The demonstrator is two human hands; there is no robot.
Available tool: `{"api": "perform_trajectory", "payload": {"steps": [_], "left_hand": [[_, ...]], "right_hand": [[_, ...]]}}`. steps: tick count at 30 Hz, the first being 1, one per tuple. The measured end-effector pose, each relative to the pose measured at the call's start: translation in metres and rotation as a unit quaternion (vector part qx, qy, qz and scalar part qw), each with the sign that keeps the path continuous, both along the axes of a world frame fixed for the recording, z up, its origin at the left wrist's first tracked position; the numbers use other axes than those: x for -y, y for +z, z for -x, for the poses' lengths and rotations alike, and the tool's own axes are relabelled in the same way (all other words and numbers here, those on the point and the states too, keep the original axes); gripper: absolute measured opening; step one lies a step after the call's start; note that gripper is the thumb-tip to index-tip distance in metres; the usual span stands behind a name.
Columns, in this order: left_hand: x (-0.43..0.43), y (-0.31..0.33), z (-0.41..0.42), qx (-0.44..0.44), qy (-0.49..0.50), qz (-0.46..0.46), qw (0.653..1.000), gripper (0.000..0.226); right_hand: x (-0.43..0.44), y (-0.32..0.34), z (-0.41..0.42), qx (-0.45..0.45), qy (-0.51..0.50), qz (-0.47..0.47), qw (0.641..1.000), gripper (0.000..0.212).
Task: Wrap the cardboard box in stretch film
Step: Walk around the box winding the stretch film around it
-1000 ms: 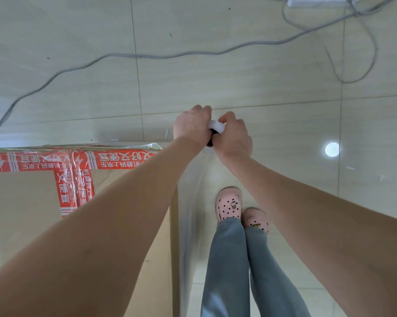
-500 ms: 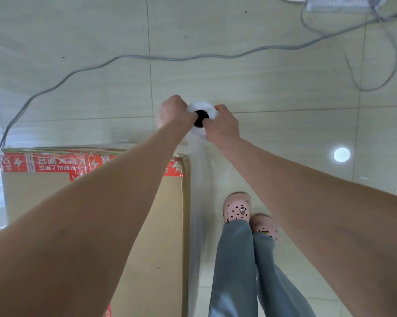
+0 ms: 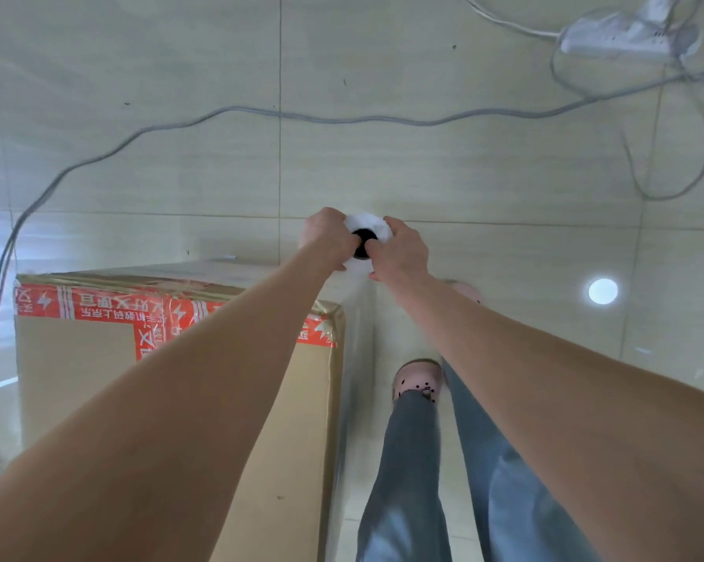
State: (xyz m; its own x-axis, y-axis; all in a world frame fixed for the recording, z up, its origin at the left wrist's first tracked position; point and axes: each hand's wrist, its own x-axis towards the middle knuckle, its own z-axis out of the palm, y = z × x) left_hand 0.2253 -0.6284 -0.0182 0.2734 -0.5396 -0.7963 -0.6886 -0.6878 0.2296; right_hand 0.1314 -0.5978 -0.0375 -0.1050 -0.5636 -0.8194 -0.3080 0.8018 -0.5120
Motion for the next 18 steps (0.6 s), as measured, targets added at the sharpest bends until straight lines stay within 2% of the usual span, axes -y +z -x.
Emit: {"api": "perform_trajectory", "payload": {"steps": [2, 6, 16, 18], "left_hand": [[0.004, 0.002, 0.000, -0.002, 0.018, 0.005, 1.000, 0.020], [0.013, 0.002, -0.001, -0.005, 0.054, 0.003, 0.999, 0.019], [0.018, 0.006, -0.002, 0.010, 0.076, -0.015, 0.997, 0.021], [0.018, 0.007, -0.003, 0.003, 0.081, -0.030, 0.996, 0.022]], "right_hand": [[0.007, 0.003, 0.000, -0.006, 0.001, 0.001, 1.000, 0.043], [0.022, 0.007, 0.000, -0.014, 0.024, 0.013, 1.000, 0.050], [0.039, 0.014, 0.005, -0.006, 0.098, 0.024, 0.995, 0.017], [0.042, 0.017, 0.006, 0.002, 0.113, 0.014, 0.993, 0.019]]}}
